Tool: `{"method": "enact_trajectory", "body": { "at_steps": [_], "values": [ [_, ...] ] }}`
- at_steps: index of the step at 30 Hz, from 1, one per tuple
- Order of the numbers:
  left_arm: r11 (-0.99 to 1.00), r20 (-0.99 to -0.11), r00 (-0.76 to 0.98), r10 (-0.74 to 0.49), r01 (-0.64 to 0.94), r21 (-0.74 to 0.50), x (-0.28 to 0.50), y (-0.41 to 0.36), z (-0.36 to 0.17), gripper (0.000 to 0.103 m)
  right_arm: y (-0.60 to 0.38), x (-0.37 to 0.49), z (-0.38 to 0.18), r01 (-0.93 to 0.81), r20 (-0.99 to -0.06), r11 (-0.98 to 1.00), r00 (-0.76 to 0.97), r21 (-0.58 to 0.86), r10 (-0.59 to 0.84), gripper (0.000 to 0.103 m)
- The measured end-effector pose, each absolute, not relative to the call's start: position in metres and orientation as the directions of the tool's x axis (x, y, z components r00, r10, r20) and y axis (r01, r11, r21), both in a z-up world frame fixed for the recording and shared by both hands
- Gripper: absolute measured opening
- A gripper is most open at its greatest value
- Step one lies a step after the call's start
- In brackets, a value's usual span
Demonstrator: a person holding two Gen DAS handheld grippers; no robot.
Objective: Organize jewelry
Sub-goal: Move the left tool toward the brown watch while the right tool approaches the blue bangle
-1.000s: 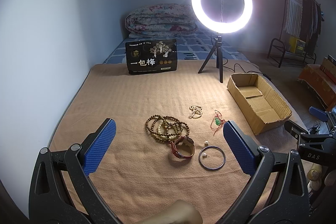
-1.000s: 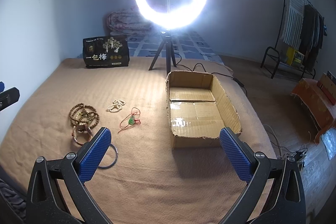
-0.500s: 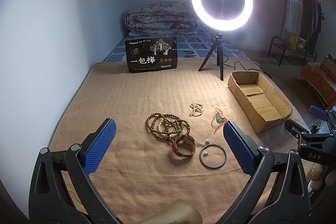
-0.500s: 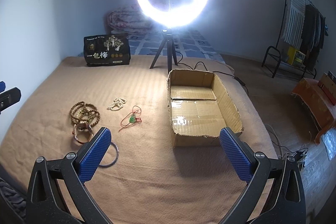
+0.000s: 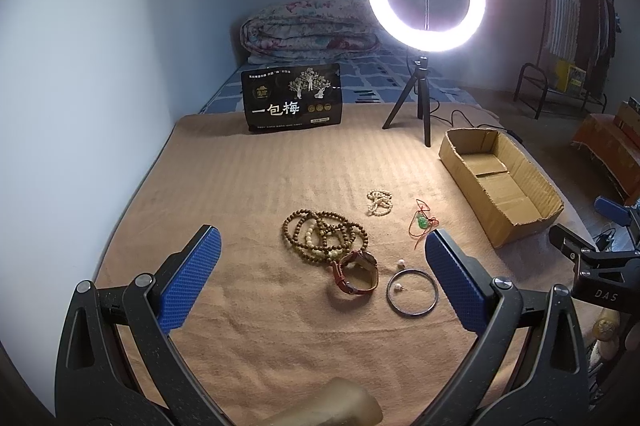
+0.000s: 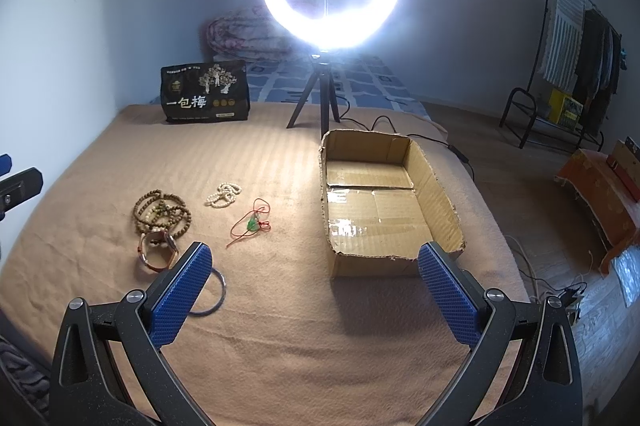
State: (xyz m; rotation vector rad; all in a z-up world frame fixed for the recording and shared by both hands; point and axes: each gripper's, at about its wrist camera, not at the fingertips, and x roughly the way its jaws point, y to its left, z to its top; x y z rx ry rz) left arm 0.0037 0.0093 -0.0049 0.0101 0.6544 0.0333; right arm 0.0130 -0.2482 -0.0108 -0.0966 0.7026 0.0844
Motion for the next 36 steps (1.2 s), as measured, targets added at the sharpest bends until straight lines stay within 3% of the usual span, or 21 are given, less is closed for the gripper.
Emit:
{"method": "enact_trajectory", "body": {
  "at_steps": [10, 16, 21, 23, 26, 30, 36],
  "values": [
    [0.997, -0.679, 0.732, 0.06, -0.08, 0.002, 0.026, 0.036, -0.018, 0.103, -0.229, 0.021, -0.027, -0.206, -0.685, 0.974, 0.723, -0.093, 0.087, 0.102],
    [0.997, -0.745, 0.667, 0.015, -0.071, -0.043, 0.046, 0.044, -0.03, 0.103, -0.206, 0.032, -0.041, -0.339, -0.729, 0.937, 0.662, -0.084, 0.174, 0.102],
    [0.993, -0.806, 0.59, -0.037, -0.071, -0.098, 0.064, 0.047, -0.054, 0.097, -0.19, 0.044, -0.057, -0.407, -0.761, 0.911, 0.613, -0.073, 0.213, 0.102],
    [0.988, -0.835, 0.546, -0.069, -0.08, -0.135, 0.07, 0.049, -0.069, 0.082, -0.183, 0.048, -0.066, -0.44, -0.779, 0.896, 0.58, -0.055, 0.237, 0.102],
    [0.977, -0.867, 0.483, -0.121, -0.095, -0.189, 0.079, 0.05, -0.09, 0.073, -0.176, 0.053, -0.079, -0.486, -0.806, 0.873, 0.531, -0.039, 0.26, 0.102],
    [0.966, -0.875, 0.454, -0.171, -0.097, -0.239, 0.089, 0.047, -0.104, 0.07, -0.169, 0.061, -0.1, -0.524, -0.85, 0.852, 0.449, -0.001, 0.275, 0.102],
    [0.963, -0.892, 0.403, -0.204, -0.082, -0.257, 0.102, 0.036, -0.119, 0.057, -0.162, 0.071, -0.12, -0.544, -0.884, 0.837, 0.362, 0.056, 0.295, 0.102]
  ]
}}
